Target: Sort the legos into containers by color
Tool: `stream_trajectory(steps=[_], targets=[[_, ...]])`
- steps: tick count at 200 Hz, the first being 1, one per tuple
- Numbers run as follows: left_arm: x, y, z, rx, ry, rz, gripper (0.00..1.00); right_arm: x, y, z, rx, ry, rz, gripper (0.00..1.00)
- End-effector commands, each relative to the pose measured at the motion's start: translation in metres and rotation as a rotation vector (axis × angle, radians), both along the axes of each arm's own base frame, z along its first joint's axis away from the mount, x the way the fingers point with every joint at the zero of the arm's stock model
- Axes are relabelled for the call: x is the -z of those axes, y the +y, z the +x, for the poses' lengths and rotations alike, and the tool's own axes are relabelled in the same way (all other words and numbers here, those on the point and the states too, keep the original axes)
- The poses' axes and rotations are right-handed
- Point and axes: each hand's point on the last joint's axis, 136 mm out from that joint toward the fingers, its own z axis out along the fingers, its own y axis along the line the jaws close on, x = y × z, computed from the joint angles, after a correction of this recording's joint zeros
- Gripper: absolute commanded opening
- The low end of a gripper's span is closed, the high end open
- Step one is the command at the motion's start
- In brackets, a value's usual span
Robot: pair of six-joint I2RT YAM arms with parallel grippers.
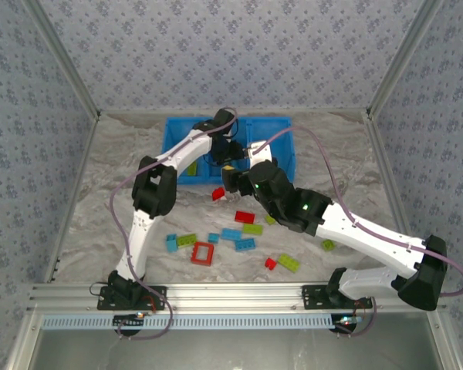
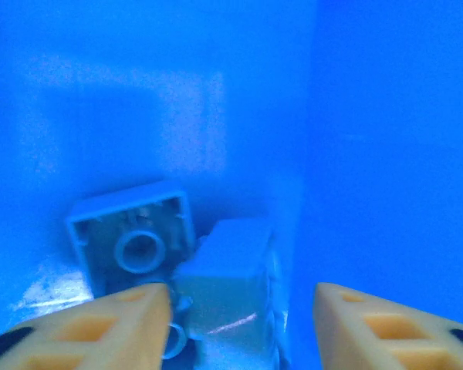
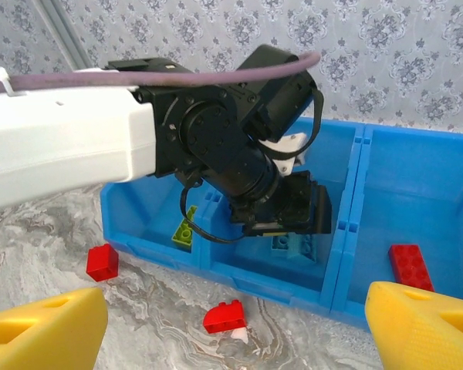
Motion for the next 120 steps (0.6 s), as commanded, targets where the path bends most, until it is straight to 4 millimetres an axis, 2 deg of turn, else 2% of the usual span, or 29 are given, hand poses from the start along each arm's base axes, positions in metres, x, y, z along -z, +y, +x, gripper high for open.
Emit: stream_trajectory(steps=[1, 14, 34, 52, 77, 97, 100, 120], targets=[[-0.031, -0.005, -0.004, -0.002, -0.035, -0.038, 0.58, 0.005, -0.003, -0.001, 0.006, 0.025, 0.006, 0.89], [-0.043, -0.003, -0.005, -0.005, -0.058, -0.031, 0.61, 0.006, -0.004, -0.002, 0.006, 0.027, -0.003, 0.9], [-0.071, -0.001, -0.006, -0.01, -0.111, -0.036, 0.64, 0.009, -0.006, -0.004, -0.005, 0.03, -0.024, 0.89], [-0.101, 0.004, -0.009, -0.024, -0.168, -0.028, 0.65, 0.011, -0.008, -0.01, -0.031, 0.031, -0.05, 0.88], [-0.147, 0.022, -0.021, -0.082, -0.255, 0.004, 0.66, 0.022, -0.005, -0.022, -0.11, 0.047, -0.1, 0.85], [-0.183, 0.044, -0.04, -0.128, -0.333, 0.038, 0.68, 0.037, 0.004, -0.04, -0.195, 0.077, -0.152, 0.84], [-0.181, 0.047, -0.046, -0.127, -0.332, 0.052, 0.68, 0.04, 0.005, -0.042, -0.202, 0.083, -0.161, 0.84], [-0.203, 0.068, -0.081, -0.118, -0.387, 0.067, 0.68, 0.062, 0.017, -0.065, -0.268, 0.123, -0.207, 0.82]])
